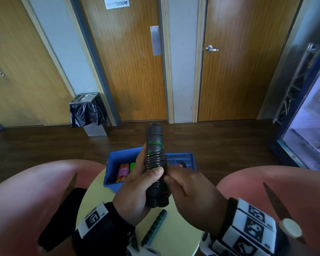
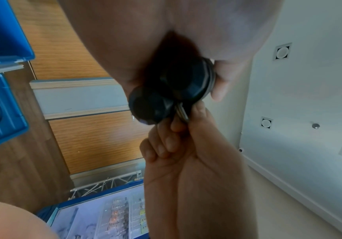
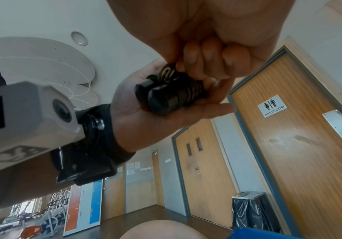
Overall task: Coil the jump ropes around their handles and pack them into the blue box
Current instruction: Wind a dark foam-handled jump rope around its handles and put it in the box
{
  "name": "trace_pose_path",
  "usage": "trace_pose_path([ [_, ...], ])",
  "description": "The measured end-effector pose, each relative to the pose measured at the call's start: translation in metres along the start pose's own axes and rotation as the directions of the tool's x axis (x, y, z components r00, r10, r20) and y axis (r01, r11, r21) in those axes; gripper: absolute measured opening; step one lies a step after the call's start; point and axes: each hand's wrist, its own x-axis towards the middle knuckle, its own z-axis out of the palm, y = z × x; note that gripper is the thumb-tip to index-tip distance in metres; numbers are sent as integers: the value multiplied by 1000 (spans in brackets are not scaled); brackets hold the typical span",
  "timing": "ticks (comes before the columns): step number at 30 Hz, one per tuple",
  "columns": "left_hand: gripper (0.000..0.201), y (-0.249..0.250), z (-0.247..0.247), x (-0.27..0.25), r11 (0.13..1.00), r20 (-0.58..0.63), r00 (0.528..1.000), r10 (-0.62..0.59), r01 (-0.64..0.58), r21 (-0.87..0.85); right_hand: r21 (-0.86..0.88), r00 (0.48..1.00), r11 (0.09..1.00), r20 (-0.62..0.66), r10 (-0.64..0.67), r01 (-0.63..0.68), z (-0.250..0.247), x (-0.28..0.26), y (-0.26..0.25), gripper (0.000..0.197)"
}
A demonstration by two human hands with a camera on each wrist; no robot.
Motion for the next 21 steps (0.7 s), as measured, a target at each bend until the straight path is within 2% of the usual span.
trace_pose_path([
  [4, 79, 1, -4, -1, 1000, -12, 1000, 1, -1, 11, 60, 998, 996, 20, 57, -58, 2, 5, -2, 32],
  [10, 80, 7, -14, 2, 999, -7, 999, 42, -41, 24, 146, 984, 973, 45, 172, -176, 4, 15, -10, 22],
  [14, 79, 8, -24, 11, 998, -32, 997, 69, -69, 11, 110, 965, 960, 78, 249, -257, 8, 32, -8, 34],
  [21, 65, 25, -49, 20, 989, -82, 987, 138, -141, -42, -85, 968, 968, -111, 225, -235, 23, 51, -21, 31],
])
